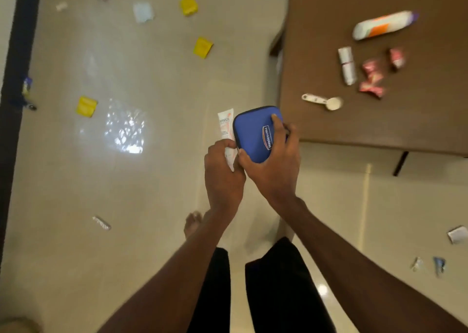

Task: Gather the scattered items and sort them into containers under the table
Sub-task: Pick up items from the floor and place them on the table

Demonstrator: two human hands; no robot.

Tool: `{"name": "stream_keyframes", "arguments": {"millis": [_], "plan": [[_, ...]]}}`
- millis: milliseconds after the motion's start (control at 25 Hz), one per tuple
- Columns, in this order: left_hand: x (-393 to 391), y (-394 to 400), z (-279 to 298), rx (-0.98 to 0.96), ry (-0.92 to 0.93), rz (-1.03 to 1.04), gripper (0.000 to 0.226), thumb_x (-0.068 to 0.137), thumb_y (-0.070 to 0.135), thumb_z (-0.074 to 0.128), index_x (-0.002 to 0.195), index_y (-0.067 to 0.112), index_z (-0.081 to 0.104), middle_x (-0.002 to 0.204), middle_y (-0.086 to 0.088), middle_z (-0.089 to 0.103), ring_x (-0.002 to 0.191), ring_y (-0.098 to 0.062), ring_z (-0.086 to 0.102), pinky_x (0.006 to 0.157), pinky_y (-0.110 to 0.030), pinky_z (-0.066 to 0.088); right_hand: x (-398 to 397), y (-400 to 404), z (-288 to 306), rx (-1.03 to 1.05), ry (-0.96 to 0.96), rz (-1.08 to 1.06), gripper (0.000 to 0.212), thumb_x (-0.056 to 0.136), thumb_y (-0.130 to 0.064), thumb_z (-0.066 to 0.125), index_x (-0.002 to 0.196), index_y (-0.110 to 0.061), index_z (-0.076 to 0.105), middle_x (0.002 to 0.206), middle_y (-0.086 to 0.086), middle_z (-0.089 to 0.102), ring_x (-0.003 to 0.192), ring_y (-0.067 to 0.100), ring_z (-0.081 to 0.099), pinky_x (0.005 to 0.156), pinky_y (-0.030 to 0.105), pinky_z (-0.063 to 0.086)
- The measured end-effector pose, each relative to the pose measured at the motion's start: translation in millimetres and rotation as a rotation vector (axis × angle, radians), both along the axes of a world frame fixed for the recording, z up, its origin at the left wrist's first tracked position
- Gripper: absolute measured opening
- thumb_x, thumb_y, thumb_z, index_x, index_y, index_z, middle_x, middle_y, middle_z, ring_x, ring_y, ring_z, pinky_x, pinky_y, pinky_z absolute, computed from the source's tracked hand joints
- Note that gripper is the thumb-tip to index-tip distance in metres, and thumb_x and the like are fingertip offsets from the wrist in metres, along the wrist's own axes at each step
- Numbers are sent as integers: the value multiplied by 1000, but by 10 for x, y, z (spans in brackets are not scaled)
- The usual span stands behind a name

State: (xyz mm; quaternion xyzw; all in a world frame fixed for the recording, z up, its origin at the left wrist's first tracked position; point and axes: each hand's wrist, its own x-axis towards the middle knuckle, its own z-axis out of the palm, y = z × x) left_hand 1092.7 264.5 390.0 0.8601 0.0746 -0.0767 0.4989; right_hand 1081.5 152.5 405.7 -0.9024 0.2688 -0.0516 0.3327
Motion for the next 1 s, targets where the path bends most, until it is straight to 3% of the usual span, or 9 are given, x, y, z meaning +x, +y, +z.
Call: {"name": "stream_keyframes", "arguments": {"millis": [80,240,440,600,720,920,1000], "plan": [[58,-510,324,-23,-54,-116,25,94,23,68,114,32,56,109,9,60,103,-16,60,84,-34,55,-69,-501,322,-16,-27,-106,100,72,-65,72,157,-27,34,151,9,40,131,27,49,101,50,50],[108,-1485,690,73,-143,-389,27,93,15,67,115,28,60,113,6,60,107,-17,55,81,-24,46,-265,-1632,543,-81,-50,-311,97,75,-70,65,157,-27,34,148,11,42,129,31,51,97,53,52],[121,-2683,678,216,-181,-679,30,92,11,64,118,26,63,119,-1,61,105,-24,48,84,-36,46,-520,-2961,443,-97,43,-499,97,74,-70,67,154,-28,33,147,11,41,127,32,52,96,55,53],[273,-3445,540,283,-131,-754,31,90,7,64,116,23,64,124,-8,59,119,-30,48,94,-38,44,-489,-3724,310,-117,148,-515,97,77,-68,68,156,-26,30,152,16,36,133,35,47,105,55,47],[405,-3862,404,354,-106,-821,31,90,7,65,117,23,65,121,-10,59,118,-32,51,96,-38,43,-398,-4113,152,-153,249,-470,99,81,-68,66,159,-26,22,157,17,29,137,37,42,107,54,45],[521,-4053,308,403,-57,-894,30,87,8,71,114,19,68,122,-10,52,113,-30,56,94,-34,48,-339,-4340,-8,-101,364,-390,98,85,-68,63,161,-25,17,162,20,20,144,41,33,111,58,38],[494,-3950,358,393,-76,-857,32,88,13,73,118,19,66,126,-9,50,117,-29,53,95,-35,48,-317,-4225,60,-202,405,-380,93,89,-70,57,160,-23,19,164,21,21,148,41,29,113,59,34]]}}
